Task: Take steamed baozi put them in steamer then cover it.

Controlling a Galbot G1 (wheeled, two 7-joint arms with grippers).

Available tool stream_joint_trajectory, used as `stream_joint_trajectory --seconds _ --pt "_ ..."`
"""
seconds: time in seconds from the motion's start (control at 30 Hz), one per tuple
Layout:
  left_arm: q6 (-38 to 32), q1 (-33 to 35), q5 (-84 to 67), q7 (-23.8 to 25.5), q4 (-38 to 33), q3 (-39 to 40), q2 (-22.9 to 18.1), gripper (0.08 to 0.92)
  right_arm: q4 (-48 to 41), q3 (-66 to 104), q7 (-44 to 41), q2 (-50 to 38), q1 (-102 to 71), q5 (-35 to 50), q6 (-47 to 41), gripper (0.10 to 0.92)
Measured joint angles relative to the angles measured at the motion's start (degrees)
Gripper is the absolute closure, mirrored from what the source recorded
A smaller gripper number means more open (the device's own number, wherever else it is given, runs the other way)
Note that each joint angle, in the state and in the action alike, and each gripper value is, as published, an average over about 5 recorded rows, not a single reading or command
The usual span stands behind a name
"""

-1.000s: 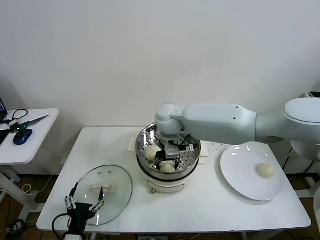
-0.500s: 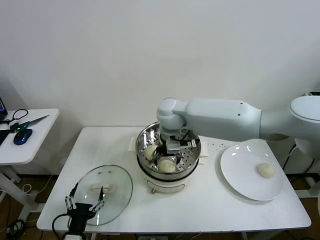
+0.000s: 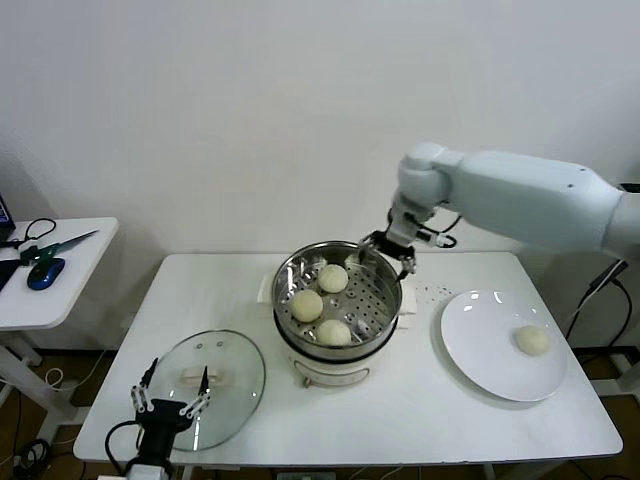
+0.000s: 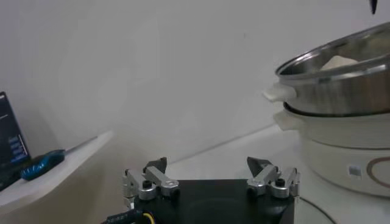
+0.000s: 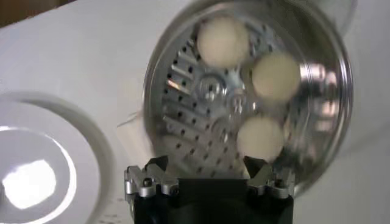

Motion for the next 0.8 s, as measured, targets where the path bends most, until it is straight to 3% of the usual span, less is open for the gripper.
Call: stream_joint_trajectory --seconds 0.33,0.8 --pt "0.2 -0.2 0.2 0.1 -0.1 0.1 0.1 0.177 -5.0 1.9 -1.4 -13.2 -5.0 3.5 -10.1 0.203" --pt "0.5 0.9 0.9 0.0 -0.6 -0.6 -0.4 0.177 -14.2 19.7 -1.6 -20.6 -26.1 -7.4 -11.6 0.203"
